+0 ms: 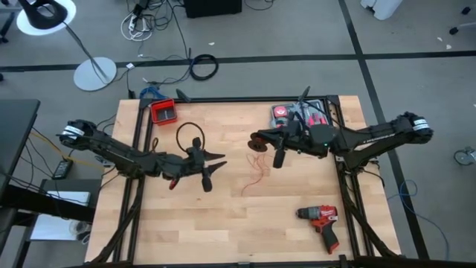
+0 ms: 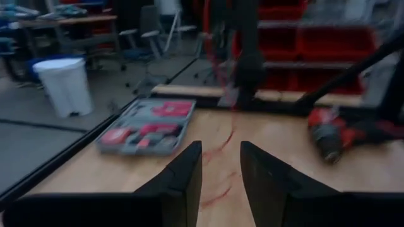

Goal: Coil cords
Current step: Coil the red wire onto the black spool

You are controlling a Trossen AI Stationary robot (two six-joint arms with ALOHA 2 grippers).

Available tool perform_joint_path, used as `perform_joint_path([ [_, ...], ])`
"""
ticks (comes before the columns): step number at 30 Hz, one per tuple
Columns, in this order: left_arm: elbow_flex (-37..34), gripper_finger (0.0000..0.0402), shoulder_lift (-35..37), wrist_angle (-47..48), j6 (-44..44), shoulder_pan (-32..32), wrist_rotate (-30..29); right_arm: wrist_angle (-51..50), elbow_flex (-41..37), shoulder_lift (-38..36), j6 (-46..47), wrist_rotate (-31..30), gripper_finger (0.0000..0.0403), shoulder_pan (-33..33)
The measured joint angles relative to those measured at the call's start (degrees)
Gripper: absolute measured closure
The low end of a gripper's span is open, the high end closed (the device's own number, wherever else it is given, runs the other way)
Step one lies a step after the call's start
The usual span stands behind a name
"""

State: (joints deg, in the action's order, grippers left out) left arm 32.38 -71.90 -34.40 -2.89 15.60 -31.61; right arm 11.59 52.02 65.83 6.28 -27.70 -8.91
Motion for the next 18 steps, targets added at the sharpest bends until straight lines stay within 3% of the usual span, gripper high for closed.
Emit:
perform_joint_path([
  [7, 4.61, 0.0291, -0.13, 2.85, -3.68, -0.53, 2.97, 0.62, 3.36, 4.1, -2.08, 0.48, 0.0403, 0.05],
  [18, 10.2, 0.0268, -3.12, 10.56, -2.73, -0.6, -1.92, 8.44, 3.33, 8.19, -4.83, 3.21, 0.0403, 0.18],
])
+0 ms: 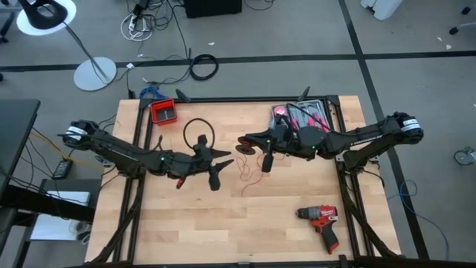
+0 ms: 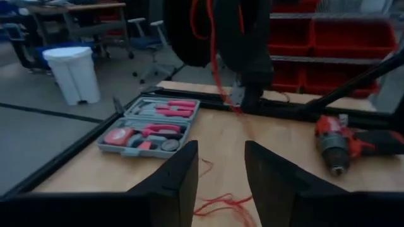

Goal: Coil cords
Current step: Coil the red wire onto the black spool

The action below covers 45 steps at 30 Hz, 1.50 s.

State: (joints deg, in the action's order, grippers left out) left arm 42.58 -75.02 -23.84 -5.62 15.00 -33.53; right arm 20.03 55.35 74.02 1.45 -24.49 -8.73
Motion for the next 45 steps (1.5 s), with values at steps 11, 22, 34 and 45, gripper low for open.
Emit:
perform_joint_path([
  [11, 0.51, 0.0259, -0.9, -2.63, 1.08, -1.01, -1.8, 0.55, -0.04, 1.06, -1.57, -1.19, 0.0403, 0.0],
  [22, 0.51, 0.0259, -0.9, -2.59, 2.6, -1.18, -0.36, 3.53, -0.04, 4.62, -4.83, -1.29, 0.0403, 0.15],
  [34, 0.49, 0.0259, -0.9, -2.51, 4.1, -1.18, 0.71, 2.38, -0.04, 4.7, -6.24, -0.96, 0.0403, 0.31],
  [45, 0.49, 0.0259, -0.88, -2.89, 3.94, -1.18, 4.47, 2.18, -0.04, 4.7, -5.78, 1.37, 0.0403, 0.35],
])
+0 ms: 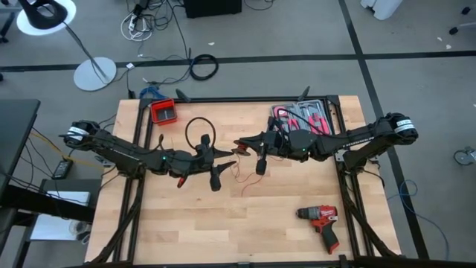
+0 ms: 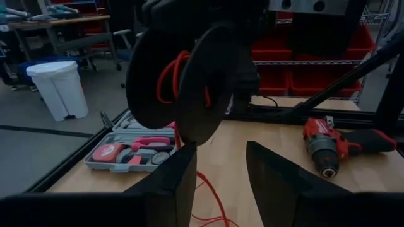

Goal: Coil cords
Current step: Coil the red wire onto the black spool

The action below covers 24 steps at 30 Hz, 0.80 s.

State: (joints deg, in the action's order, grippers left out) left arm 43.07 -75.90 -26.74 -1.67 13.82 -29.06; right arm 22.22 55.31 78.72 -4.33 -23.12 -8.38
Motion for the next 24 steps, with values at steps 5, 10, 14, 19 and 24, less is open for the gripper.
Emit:
perform_joint_path([
  [5, 0.0, 0.0259, -0.01, 0.2, 0.01, 0.0, -0.04, -0.09, 0.0, 0.0, -0.49, 0.05, 0.0403, 0.0],
  [10, 0.0, 0.0259, 0.0, 1.04, -0.35, 0.0, -0.14, -0.26, 0.0, 0.0, -0.55, 0.38, 0.0403, -0.02],
  [14, 0.0, 0.0259, 0.0, 1.94, -0.47, -0.02, -0.33, 0.09, 0.0, -0.04, -0.45, 0.01, 0.0403, -0.02],
  [19, 0.0, 0.0259, 0.0, 2.39, -1.57, -0.02, -0.31, 1.92, 0.0, -0.17, -0.73, -0.04, 0.0403, -0.07],
  [24, 0.0, 0.0259, 0.0, 1.98, -1.89, -0.02, 0.5, 1.72, 0.0, -0.15, -0.41, 0.69, 0.0403, -0.48],
])
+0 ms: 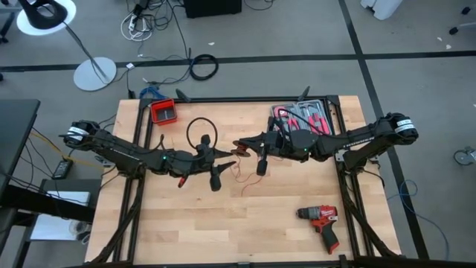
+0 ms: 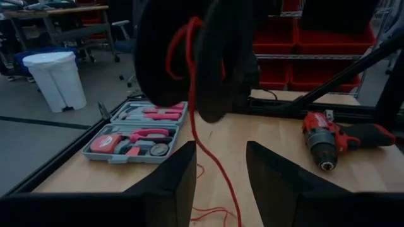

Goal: Coil cords
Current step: Coil the red wire onto the black spool

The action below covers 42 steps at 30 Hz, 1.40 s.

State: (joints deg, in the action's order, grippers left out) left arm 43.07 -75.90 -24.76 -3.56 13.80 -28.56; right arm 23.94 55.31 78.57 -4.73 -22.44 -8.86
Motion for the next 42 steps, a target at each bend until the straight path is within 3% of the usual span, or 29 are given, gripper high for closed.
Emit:
perform_joint_path([
  [27, 0.0, 0.0259, 0.02, 1.49, -1.63, 0.09, 3.0, -1.77, 0.0, 0.11, -2.43, -3.43, 0.0403, -0.34],
  [42, 0.0, 0.0259, 0.02, -0.09, -1.32, 0.02, 2.97, -0.72, 0.0, 0.11, -0.82, -1.33, 0.0403, -1.11],
])
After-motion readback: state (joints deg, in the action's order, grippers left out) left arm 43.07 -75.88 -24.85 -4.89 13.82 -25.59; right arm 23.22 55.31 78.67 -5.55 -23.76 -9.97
